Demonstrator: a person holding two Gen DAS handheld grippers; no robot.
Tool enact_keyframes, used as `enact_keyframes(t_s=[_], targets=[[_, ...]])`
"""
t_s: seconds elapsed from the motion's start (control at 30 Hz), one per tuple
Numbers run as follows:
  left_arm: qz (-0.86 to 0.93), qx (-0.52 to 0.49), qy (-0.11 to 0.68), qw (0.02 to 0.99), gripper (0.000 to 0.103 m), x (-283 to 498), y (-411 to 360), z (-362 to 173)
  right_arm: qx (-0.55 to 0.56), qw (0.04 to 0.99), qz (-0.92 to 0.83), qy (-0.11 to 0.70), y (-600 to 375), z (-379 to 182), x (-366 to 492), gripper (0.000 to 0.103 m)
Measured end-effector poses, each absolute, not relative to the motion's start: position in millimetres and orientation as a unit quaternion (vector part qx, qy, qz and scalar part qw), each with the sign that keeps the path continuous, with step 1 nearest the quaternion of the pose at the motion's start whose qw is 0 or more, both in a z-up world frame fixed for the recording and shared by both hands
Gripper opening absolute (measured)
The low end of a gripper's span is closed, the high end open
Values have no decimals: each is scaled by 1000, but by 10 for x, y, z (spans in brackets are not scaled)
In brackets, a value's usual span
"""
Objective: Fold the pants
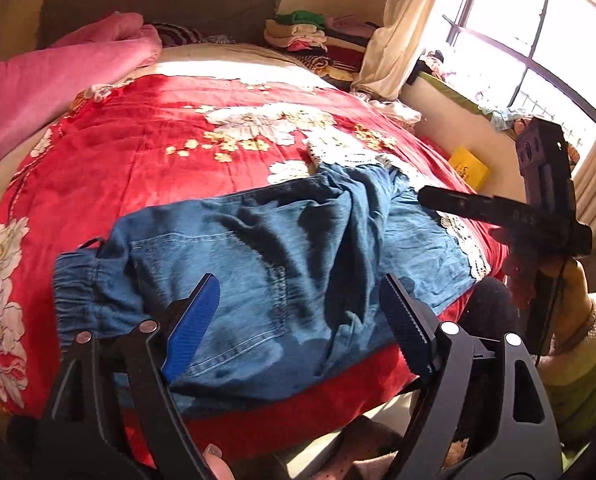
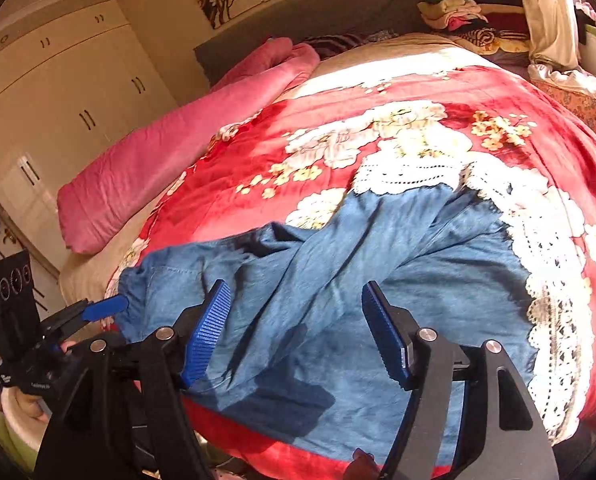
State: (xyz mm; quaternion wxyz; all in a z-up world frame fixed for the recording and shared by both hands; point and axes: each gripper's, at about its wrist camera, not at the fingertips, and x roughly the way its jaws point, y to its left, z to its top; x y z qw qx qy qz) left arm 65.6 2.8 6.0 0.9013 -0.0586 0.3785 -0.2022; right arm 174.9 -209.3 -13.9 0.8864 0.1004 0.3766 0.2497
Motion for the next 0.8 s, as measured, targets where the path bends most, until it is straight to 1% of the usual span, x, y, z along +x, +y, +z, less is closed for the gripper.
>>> enact_keyframes(t_s=[0.2, 0.33, 0.4, 0.43, 0.5, 0.53, 0.57, 0.6, 0.63, 0.7, 0.73, 0.77, 0.8], targets=[[-262, -85, 408, 870, 75, 896, -402, -115, 53, 893, 224, 386, -2077, -54, 2204, 80], [-273, -80, 429, 858, 73, 992, -648, -310, 27, 886, 228, 403, -1930, -71, 2521, 82], [-275, -82, 436, 853, 63, 1040, -709, -384, -9, 886, 220, 408, -1812, -94, 2675, 83], [-273, -82, 439, 852, 62, 1072, -727, -411, -30, 885, 215, 412, -1740, -115, 2753, 83], [-271, -84, 442, 851, 50, 1132, -740, -456, -56, 880, 213, 422, -1614, -165, 2905, 83], [-269, -86, 447, 849, 49, 1166, -737, -484, -65, 877, 210, 428, -1556, -194, 2992, 83], [-269, -88, 450, 847, 44, 1198, -742, -512, -72, 877, 203, 430, -1511, -218, 3062, 83], [-268, -89, 452, 846, 35, 1223, -742, -535, -79, 875, 201, 434, -1467, -248, 3143, 83], [-269, -91, 455, 844, 30, 1244, -748, -559, -89, 871, 195, 441, -1420, -288, 3228, 83], [-279, -91, 457, 839, 17, 1275, -761, -600, -105, 864, 180, 459, -1349, -377, 3387, 83], [-284, -89, 458, 838, 13, 1280, -775, -622, -107, 861, 177, 465, -1321, -421, 3464, 83], [-289, -87, 458, 836, 6, 1280, -785, -647, -111, 859, 168, 471, -1299, -463, 3536, 83], [-290, -88, 459, 835, 4, 1282, -788, -674, -114, 856, 159, 479, -1283, -508, 3609, 83]])
